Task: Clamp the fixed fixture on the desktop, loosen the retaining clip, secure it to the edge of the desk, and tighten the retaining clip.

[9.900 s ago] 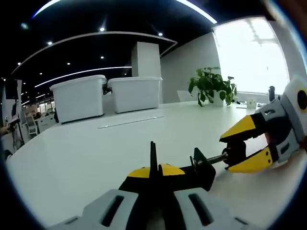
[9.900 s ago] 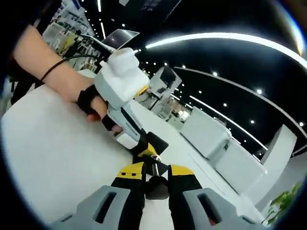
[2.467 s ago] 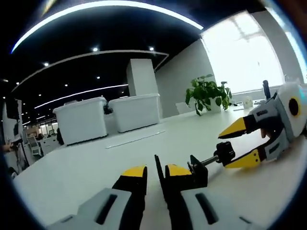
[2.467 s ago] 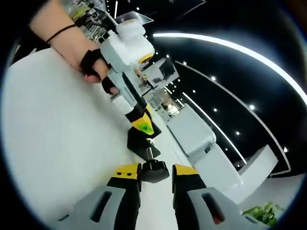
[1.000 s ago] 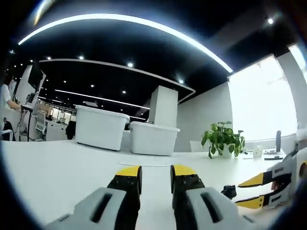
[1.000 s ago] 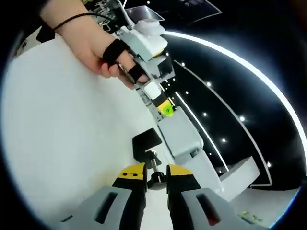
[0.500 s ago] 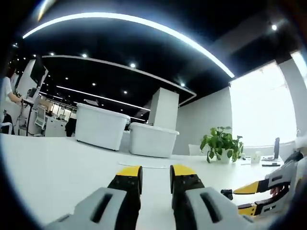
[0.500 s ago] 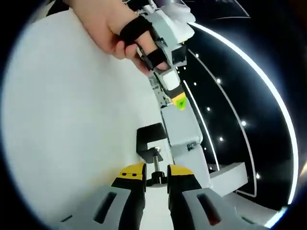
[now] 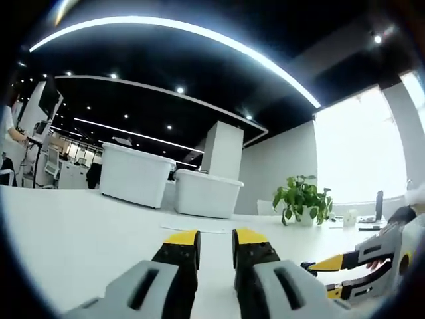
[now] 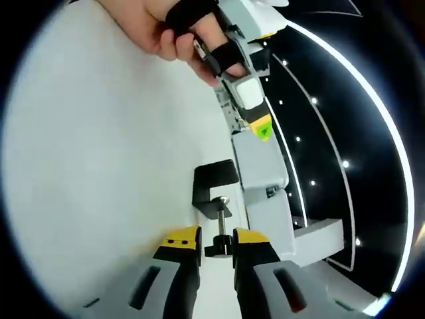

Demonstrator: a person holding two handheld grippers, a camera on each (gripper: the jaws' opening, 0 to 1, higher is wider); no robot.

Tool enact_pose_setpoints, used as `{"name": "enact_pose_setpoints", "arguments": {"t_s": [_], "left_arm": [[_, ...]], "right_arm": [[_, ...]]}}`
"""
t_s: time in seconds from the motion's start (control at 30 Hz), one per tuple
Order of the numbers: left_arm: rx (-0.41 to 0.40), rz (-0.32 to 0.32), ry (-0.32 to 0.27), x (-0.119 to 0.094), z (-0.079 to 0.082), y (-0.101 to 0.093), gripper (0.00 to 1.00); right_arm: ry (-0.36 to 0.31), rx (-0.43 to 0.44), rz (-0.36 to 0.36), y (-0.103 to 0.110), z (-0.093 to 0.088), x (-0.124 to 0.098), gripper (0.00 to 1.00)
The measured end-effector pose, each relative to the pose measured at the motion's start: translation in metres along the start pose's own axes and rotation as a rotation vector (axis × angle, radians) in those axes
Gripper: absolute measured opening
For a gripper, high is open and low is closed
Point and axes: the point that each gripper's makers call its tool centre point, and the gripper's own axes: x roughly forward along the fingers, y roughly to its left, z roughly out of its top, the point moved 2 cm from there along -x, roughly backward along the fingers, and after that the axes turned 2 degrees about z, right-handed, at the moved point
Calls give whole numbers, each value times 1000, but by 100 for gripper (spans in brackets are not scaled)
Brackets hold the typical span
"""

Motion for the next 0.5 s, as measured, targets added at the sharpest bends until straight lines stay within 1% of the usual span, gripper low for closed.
{"name": "enact_pose_setpoints", "arguments": {"t_s": [0.23,0.5], "left_arm": [[10,-9,10,0,-3,-3,20],[-32,-10,0,0,-1,-1,20]], "right_arm": [[37,-20,2,-1,-1,7,16],[65,-35,17,0,-3,19,13]]}}
